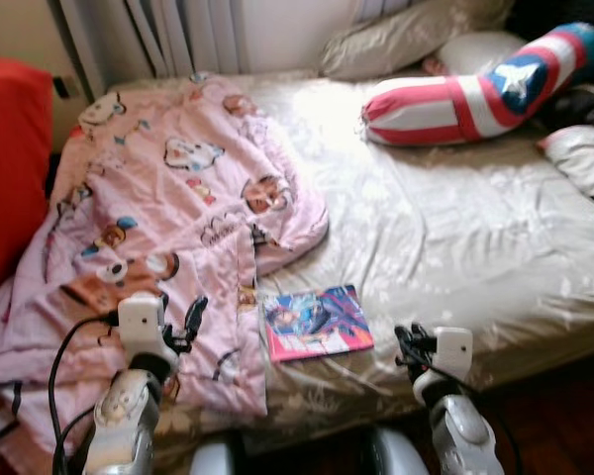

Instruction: Clean up the room

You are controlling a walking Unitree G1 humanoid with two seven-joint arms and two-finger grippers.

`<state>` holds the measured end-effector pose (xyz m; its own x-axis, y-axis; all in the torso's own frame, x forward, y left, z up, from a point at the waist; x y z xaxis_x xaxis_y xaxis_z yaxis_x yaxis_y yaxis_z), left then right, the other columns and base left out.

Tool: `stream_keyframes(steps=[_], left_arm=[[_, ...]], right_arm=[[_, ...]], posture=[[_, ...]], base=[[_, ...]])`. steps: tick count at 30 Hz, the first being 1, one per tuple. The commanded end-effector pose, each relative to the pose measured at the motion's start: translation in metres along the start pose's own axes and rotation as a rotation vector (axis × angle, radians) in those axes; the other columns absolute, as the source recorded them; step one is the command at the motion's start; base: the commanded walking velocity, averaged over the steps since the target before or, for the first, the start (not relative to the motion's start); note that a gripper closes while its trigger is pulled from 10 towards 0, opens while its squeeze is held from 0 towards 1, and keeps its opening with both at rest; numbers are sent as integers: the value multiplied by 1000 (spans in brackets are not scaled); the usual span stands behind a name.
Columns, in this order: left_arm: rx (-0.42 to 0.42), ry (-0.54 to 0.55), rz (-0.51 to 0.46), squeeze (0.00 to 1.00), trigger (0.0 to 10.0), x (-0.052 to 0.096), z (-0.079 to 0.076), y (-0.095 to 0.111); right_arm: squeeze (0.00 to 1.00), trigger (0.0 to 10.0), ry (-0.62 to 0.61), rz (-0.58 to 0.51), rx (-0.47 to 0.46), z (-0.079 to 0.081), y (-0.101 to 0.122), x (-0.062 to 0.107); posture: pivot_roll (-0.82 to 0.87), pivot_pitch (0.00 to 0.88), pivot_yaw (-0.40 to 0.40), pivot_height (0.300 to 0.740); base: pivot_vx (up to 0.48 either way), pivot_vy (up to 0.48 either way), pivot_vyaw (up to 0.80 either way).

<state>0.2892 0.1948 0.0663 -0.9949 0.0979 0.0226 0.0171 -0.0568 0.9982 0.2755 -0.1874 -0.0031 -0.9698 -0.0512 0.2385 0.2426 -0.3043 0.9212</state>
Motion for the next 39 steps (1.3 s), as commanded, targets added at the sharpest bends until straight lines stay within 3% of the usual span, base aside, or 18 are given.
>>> stream_keyframes(steps=[1,14,21,27,28,32,35,39], left_arm=[[-19,20,4,0,10000,2,9,1],[-17,3,-2,0,10000,7,6,5],[-21,-5,1,0,10000,14,4,6],[-29,-15,6,0,10000,18,3,8],[-41,-23,12,0,10000,22,3,9],[-49,-25,13,0,10000,26,4,10],[-100,-28,-2,0,10000,31,7,18],[-119,-28,-9,0,10000,34,9,23]], right_arm=[[0,10000,21,6,-18,6,0,-3],[0,10000,95,73,-1,16,-2,-10],[0,10000,67,86,7,15,7,-20],[4,10000,5,75,-62,8,15,-26],[1000,10000,-12,72,-124,7,17,-28],[1000,10000,-45,72,-167,6,18,-30],[1000,10000,-58,45,-272,9,21,-33],[1000,10000,-46,31,-289,13,23,-35]], posture=[[68,66,-33,591],[90,128,-24,591],[113,170,-11,591],[132,198,-2,591],[145,211,2,591],[153,221,7,591],[203,254,12,591],[211,264,15,591]], base=[[349,0,0],[21,0,0],[0,0,0],[0,0,0],[0,0,0],[0,0,0],[0,0,0],[0,0,0]])
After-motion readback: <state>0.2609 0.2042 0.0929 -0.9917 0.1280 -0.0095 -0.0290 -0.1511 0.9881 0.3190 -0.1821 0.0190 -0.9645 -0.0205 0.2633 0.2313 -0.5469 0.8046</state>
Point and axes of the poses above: a point about 5 cm out from each wrist's last joint towards the gripper, its own x axis pointing back from the gripper into the wrist, its own y axis along the axis of the wrist's last joint, z = x × y, the point moved 1 cm from there along -x, pointing out of the wrist towards the gripper, and after that the axes turned 9 degrees about -x, right-handed, at the moved point
